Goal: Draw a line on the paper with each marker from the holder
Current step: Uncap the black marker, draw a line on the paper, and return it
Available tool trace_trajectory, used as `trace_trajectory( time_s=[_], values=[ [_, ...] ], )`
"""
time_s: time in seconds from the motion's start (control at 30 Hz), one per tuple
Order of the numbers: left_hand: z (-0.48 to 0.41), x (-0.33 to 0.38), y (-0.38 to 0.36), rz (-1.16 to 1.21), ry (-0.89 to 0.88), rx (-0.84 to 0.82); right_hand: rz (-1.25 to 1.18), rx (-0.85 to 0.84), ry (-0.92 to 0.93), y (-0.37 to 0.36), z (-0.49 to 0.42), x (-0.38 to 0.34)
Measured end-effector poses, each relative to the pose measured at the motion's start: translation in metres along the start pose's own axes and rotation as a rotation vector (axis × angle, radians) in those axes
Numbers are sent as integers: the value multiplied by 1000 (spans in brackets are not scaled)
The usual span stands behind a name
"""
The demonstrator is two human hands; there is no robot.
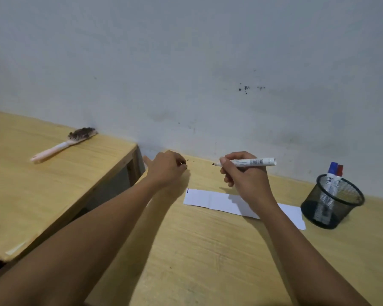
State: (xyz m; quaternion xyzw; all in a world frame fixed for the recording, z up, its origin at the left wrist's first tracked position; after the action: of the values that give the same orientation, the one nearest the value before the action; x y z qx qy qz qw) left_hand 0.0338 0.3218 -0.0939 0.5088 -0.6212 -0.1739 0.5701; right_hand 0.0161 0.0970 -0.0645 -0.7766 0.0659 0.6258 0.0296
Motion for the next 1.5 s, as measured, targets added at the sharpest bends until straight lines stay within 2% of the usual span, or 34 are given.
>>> trace_trajectory(
  time_s=[0.13, 0.27, 0.6, 0.7, 0.83, 0.97, 1.0, 1.07, 1.13, 1.2, 1.3, 1.4, 1.5],
  values=[
    [24, 48, 41, 693, 158, -62, -135, 18, -27, 23, 6, -27],
    [57, 103, 76, 872, 103, -234, -222, 56, 52, 47, 23, -73],
    [125, 191, 132, 972, -75, -375, -264, 118, 223, 119, 76, -161],
    [141, 215, 140, 977, -170, -341, -257, 141, 245, 137, 86, -172],
    [153, 241, 148, 1010, -393, -169, -306, 171, 141, 155, 91, -174],
    [156, 259, 142, 901, -539, -47, -315, 133, -30, 170, 94, -164],
    [156, 264, 138, 897, -539, -38, -305, 165, -73, 176, 93, -161],
    [153, 274, 133, 922, -510, -32, -279, 331, -106, 194, 88, -154],
    [148, 284, 128, 931, -491, 0, -105, 559, -9, 219, 82, -149],
    [141, 296, 122, 904, -510, 34, 180, 639, 184, 236, 78, -146],
    [130, 317, 106, 788, -547, 29, 432, 504, 393, 238, 63, -142],
    [116, 337, 83, 730, -554, -50, 457, 331, 413, 236, 44, -137],
    [101, 350, 55, 765, -524, -119, 471, 356, 413, 242, 17, -125]
  ],
)
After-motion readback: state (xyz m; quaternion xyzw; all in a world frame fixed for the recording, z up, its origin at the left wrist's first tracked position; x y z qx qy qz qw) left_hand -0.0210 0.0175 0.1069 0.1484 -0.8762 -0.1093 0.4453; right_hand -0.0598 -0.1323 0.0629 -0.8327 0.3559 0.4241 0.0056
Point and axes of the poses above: each hand's wrist, its own z-axis away from the middle knuckle, its own y-axis out of the back of the hand, x = y × z, the point moved 5 cm from there along -z, towards the middle knuckle, and after that the axes turned 12 degrees about x, right-handed, at the moved point
